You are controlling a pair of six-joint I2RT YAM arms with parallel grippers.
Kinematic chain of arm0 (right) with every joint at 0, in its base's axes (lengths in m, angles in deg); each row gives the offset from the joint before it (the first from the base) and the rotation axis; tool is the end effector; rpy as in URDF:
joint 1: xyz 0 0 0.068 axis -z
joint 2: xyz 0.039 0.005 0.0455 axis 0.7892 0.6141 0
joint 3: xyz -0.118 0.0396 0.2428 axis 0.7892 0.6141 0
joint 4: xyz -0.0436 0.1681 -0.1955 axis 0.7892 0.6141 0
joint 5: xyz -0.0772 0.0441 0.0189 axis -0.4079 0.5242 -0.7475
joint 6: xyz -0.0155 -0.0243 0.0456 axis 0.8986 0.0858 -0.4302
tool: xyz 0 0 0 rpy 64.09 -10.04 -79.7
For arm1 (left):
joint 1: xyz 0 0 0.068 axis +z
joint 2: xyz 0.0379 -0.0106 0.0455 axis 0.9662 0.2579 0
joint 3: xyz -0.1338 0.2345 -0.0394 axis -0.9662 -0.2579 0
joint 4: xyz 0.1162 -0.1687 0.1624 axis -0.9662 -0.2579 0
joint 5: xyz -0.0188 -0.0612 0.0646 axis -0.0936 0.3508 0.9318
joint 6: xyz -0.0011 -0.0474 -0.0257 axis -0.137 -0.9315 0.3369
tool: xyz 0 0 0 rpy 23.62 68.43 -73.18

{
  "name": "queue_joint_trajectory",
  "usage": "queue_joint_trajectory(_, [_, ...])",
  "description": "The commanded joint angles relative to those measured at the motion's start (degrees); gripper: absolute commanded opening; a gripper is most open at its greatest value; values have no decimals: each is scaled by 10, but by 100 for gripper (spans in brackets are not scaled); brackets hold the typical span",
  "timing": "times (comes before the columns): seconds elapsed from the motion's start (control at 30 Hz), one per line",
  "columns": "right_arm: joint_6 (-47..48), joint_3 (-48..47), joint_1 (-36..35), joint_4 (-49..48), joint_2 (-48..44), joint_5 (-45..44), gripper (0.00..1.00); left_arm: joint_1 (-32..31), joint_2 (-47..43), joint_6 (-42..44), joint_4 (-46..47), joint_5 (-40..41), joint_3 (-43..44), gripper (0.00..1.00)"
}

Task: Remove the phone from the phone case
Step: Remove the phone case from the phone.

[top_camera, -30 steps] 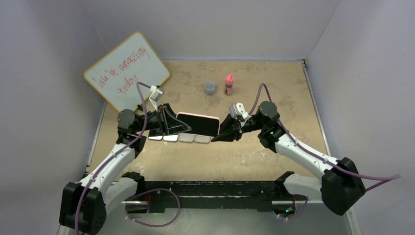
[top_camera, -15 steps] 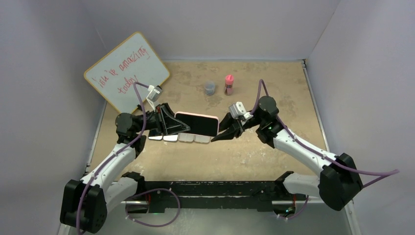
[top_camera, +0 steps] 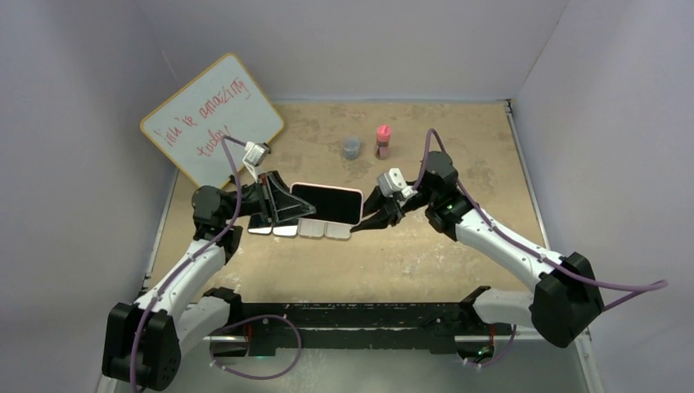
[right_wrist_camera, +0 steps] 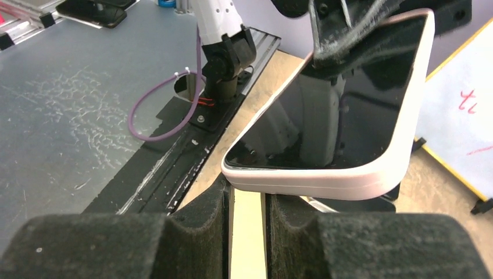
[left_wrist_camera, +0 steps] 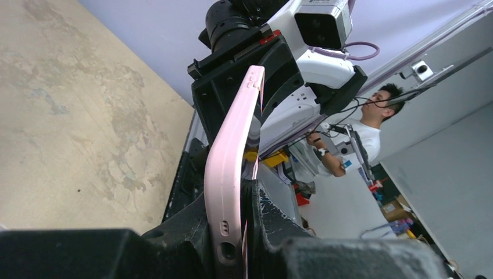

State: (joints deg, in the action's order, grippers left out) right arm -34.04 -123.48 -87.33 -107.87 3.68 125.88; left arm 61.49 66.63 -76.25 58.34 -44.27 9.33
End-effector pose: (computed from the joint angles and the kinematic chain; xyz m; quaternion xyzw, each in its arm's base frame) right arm 0.1949 0.1800 0.3299 -0.6279 0.3053 0.5275 0.4839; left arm 0.1897 -0.0794 0.2965 0.1486 0.6334 -0.7048 0.2830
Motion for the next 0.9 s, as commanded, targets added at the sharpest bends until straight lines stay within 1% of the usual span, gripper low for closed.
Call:
queue_joint_trajectory(0.0, [-8,-58,-36,-79,0,-158,10,-15,-13,163,-169,40,21,0])
queue_joint_trajectory(0.07, [-38,-36,-36,-76,-6,-186,25,-12,-29,227,-230,45,44,0])
queue_joint_trajectory(0.1, [-51,-23,-36,-75,-11,-205,30,-9,-35,258,-258,48,56,0])
queue_joint_trajectory(0.17, [-68,4,-35,-67,-26,-255,32,-5,-44,309,-302,54,77,0])
queue_joint_trajectory(0.23, [-80,38,-34,-65,-45,-300,37,0,-50,339,-321,58,93,0])
queue_joint_trajectory(0.33, [-95,85,-33,-73,-83,-340,40,6,-53,356,-324,65,108,0])
queue_joint_trajectory(0.4, [-118,108,-33,-90,-105,-362,48,7,-52,367,-329,68,114,0])
queue_joint_trajectory(0.47, [-140,126,-33,-109,-123,-373,52,9,-51,386,-344,69,124,0])
queue_joint_trajectory(0.5, [-145,129,-33,-112,-130,-369,56,10,-52,398,-355,71,129,0])
queue_joint_trajectory(0.6, [-153,120,-33,-102,-135,-349,84,15,-58,446,-396,73,150,0])
queue_joint_trajectory(0.63, [-151,110,-34,-91,-132,-325,98,17,-60,463,-411,75,158,0])
queue_joint_trajectory(0.77, [-150,56,-34,-16,-106,-238,99,20,-55,519,-458,81,185,0])
queue_joint_trajectory(0.83, [-122,31,-34,36,-86,-178,99,20,-55,532,-464,80,188,0])
queue_joint_trajectory(0.87, [-123,21,-33,54,-73,-176,99,20,-56,537,-463,76,188,0])
